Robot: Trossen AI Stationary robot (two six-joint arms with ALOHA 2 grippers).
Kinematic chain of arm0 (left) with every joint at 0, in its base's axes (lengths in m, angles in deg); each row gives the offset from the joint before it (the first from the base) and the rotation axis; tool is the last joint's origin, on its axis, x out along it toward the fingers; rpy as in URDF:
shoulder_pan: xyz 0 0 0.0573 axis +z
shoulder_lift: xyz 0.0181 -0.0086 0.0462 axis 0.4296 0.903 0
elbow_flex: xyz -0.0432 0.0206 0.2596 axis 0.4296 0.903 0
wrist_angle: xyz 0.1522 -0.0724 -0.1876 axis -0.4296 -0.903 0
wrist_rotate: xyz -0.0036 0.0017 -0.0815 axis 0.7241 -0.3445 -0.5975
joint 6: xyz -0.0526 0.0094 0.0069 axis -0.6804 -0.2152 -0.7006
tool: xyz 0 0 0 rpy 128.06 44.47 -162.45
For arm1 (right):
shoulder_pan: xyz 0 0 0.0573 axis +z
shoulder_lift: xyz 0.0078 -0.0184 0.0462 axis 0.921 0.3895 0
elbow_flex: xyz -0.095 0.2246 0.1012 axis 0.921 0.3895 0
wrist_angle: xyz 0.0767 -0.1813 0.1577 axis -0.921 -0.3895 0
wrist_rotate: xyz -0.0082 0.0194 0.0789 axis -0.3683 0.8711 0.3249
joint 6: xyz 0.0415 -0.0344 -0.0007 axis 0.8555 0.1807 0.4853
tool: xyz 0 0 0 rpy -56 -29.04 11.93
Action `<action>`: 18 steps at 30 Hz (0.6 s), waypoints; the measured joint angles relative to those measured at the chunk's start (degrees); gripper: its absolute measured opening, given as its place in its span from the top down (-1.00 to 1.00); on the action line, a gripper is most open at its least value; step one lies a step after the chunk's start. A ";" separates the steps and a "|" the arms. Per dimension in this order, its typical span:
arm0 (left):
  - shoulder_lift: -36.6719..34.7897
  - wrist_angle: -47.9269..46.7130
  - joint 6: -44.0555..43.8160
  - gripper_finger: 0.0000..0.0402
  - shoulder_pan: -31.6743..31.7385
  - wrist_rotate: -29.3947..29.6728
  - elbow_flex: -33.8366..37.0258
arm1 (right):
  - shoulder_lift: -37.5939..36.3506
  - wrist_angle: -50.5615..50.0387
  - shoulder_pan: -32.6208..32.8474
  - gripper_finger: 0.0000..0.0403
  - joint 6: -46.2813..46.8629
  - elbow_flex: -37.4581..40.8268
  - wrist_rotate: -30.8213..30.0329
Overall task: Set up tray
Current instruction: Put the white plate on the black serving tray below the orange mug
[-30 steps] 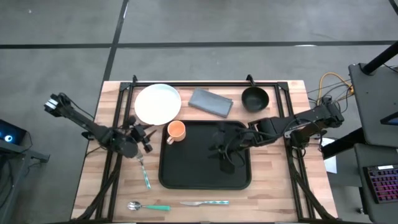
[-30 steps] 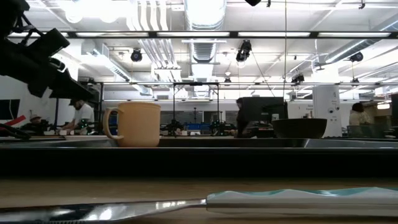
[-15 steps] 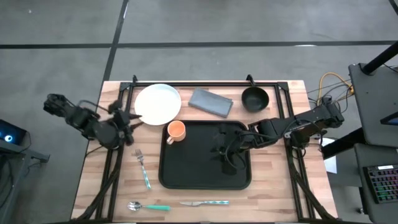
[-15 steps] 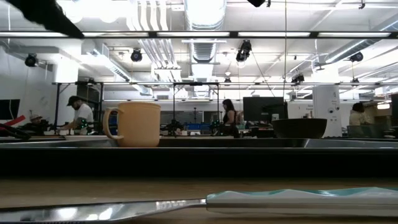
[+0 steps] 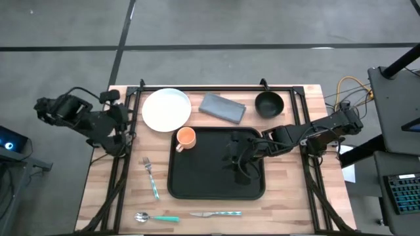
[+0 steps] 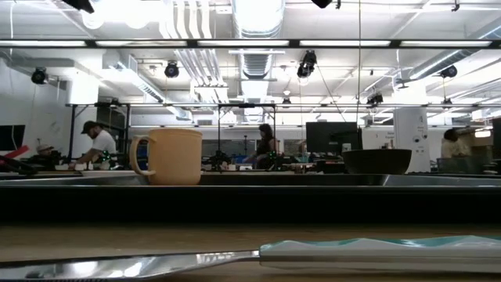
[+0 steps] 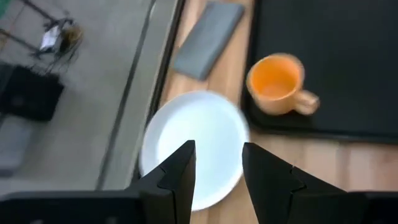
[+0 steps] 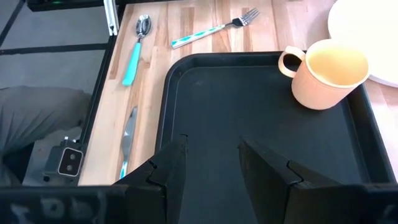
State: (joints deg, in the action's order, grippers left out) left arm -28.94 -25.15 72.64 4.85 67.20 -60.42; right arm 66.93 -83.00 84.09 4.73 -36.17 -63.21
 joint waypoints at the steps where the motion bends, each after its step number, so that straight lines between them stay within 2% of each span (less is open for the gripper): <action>1: 0.00 0.02 1.55 0.43 1.66 -1.18 0.53 | 0.00 0.09 0.00 0.32 0.00 0.00 0.00; 3: 0.00 -0.06 3.04 0.43 4.89 -3.59 2.68 | 0.00 0.27 0.00 0.32 0.02 0.00 0.01; 8: 0.92 0.24 6.66 0.43 15.34 -4.97 9.91 | 0.00 0.37 0.00 0.32 0.46 0.00 0.01; 13: 1.59 6.96 16.62 0.43 26.51 -18.66 16.97 | 0.00 0.35 0.03 0.32 0.68 0.00 0.05; 18: 3.00 13.37 24.87 0.43 34.15 -22.88 22.46 | 0.00 0.30 0.92 0.32 0.87 0.00 0.05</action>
State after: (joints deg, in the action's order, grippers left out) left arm -25.95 -11.78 97.51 39.01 44.31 -37.96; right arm 66.93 -82.70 85.01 5.60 -36.17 -63.16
